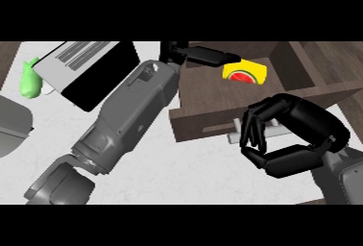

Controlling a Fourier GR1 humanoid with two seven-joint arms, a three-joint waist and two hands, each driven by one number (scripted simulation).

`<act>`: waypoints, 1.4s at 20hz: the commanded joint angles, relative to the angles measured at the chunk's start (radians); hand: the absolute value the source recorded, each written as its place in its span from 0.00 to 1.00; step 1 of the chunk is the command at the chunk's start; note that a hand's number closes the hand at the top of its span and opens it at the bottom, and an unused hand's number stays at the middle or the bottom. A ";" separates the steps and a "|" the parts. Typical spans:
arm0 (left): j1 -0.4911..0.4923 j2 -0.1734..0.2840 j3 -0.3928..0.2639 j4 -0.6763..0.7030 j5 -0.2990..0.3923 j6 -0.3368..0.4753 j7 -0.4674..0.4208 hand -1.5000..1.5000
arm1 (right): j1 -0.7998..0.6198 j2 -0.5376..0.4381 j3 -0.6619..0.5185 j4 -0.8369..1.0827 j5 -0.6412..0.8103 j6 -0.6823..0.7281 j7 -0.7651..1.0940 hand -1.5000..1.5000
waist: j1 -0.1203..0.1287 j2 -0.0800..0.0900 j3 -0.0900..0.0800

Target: Pick up the cup, place it into the drawer and close the drawer

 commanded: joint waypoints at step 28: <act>0.320 0.108 0.021 -0.251 0.083 -0.134 -0.073 0.00 | -0.284 -0.017 0.061 1.074 0.756 -0.374 -0.550 1.00 | 0.287 -0.017 0.005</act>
